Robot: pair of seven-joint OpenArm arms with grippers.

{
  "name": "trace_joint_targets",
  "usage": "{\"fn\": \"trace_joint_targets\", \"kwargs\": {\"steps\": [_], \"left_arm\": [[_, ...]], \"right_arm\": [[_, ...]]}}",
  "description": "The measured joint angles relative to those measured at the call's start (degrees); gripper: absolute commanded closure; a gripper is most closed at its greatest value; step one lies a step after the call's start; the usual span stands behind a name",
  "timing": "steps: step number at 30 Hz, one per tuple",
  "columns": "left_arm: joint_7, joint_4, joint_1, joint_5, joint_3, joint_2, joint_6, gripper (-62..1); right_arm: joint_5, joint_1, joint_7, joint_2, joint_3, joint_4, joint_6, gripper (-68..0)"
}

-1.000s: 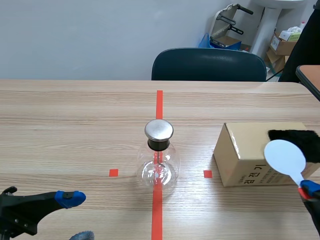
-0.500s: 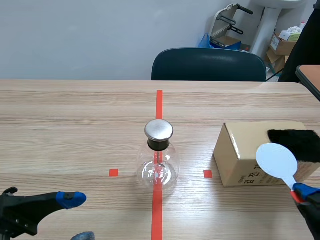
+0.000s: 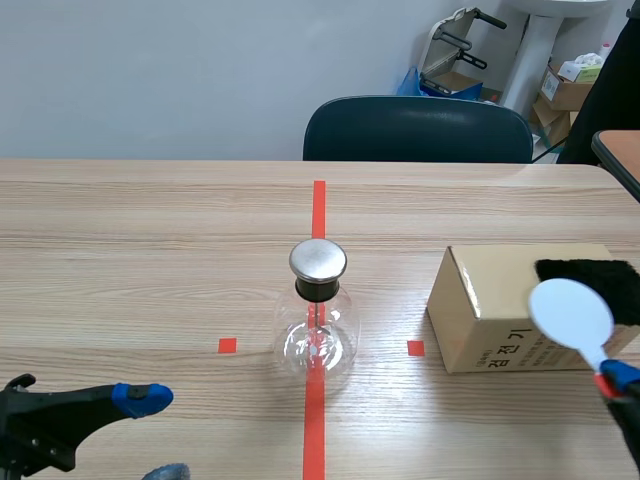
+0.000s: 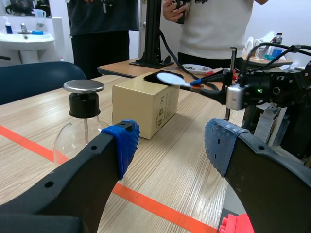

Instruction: Do the electroscope experiment

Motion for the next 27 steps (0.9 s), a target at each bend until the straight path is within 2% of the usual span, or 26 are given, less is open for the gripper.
{"fn": "trace_joint_targets", "kwargs": {"steps": [1, 3, 5, 9, 11, 13, 18, 20, 23, 27], "left_arm": [[0.0, 0.0, 0.0, 0.0, 0.0, 0.0, 0.0, -32.8], [0.0, 0.0, 0.0, 0.0, 0.0, 0.0, 0.0, -32.8], [0.0, 0.0, 0.0, 0.0, 0.0, 0.0, 0.0, -32.8], [0.0, 0.0, 0.0, 0.0, 0.0, 0.0, 0.0, -32.8], [0.0, 0.0, 0.0, 0.0, 0.0, 0.0, 0.0, -32.8], [0.0, 0.0, 0.0, 0.0, 0.0, 0.0, 0.0, -32.8], [1.7, 0.0, 0.0, 0.0, 0.0, 0.0, 0.0, -32.8], [1.9, 0.0, 0.0, 0.0, 0.0, 0.0, 0.0, -32.8], [1.8, 0.0, 0.0, 0.0, 0.0, 0.0, 0.0, -32.8], [1.8, 0.0, 0.0, 0.0, 0.0, 0.0, 0.0, -32.8]], "right_arm": [[0.0, 0.0, 2.1, 0.0, 0.0, 0.0, 0.0, -1.7], [-0.2, 0.0, 1.3, -0.2, 0.0, 0.0, 0.0, -1.7], [-0.2, 0.0, -4.5, -0.1, 0.0, 0.0, 0.0, -1.7], [0.5, 0.0, -21.3, -0.1, 0.0, 0.0, 0.0, -1.7], [0.5, 0.0, -23.6, -0.1, 0.0, 0.0, 0.0, -1.7], [0.4, 0.0, -21.0, -0.1, 0.0, 0.0, 0.0, -1.7], [-0.2, 0.0, 0.0, 0.2, 0.0, 0.0, 0.0, -1.7], [-0.4, 0.0, 2.5, 0.1, 0.0, 0.0, 0.0, -1.7], [-0.4, 0.0, -4.3, -0.2, 0.0, 0.0, 0.0, -1.7], [0.3, 0.0, -21.1, -0.1, 0.0, 0.0, 0.0, -1.7]]}}
